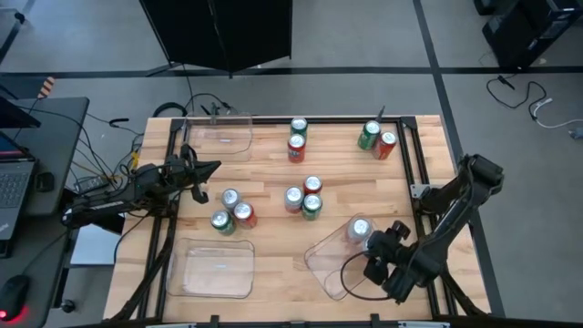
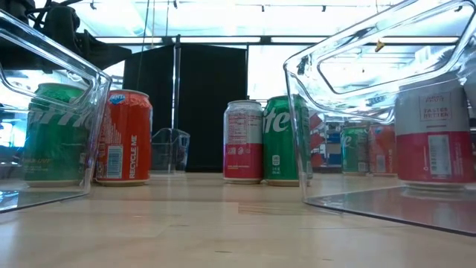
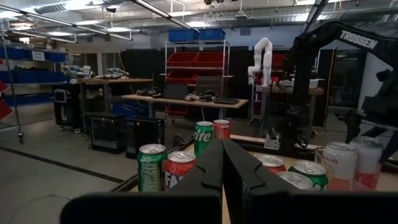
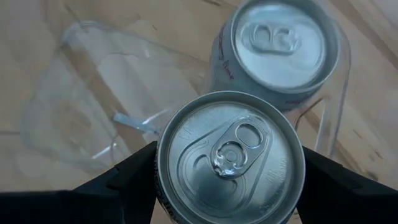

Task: Sort soda cans
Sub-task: Put the pink/white soda can into the bottom right transparent bin

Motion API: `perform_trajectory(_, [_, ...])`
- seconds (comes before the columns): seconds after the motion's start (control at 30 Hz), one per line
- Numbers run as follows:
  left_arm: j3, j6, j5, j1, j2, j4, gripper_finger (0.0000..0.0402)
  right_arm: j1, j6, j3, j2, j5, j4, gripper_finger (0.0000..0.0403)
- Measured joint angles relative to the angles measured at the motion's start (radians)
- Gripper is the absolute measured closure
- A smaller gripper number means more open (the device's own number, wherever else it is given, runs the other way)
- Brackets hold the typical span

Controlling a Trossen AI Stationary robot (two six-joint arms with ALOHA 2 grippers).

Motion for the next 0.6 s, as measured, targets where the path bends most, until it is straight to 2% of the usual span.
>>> perform_trajectory(0.27, [0.000, -0.011, 0.000, 0.000, 0.000, -0.002, 0.0400, 0.001, 0.113, 0.007, 0.054, 0.011, -0.013, 0.0117])
perform_trajectory(0.43, [0.000, -0.019, 0.000, 0.000, 0.000, -0.003, 0.0400, 0.000, 0.151, 0.020, 0.046, -0.033, -0.047, 0.0113])
perform_trajectory(0.6, [0.000, -0.021, 0.000, 0.000, 0.000, -0.002, 0.0400, -0.014, 0.151, 0.049, 0.045, -0.141, -0.142, 0.0026])
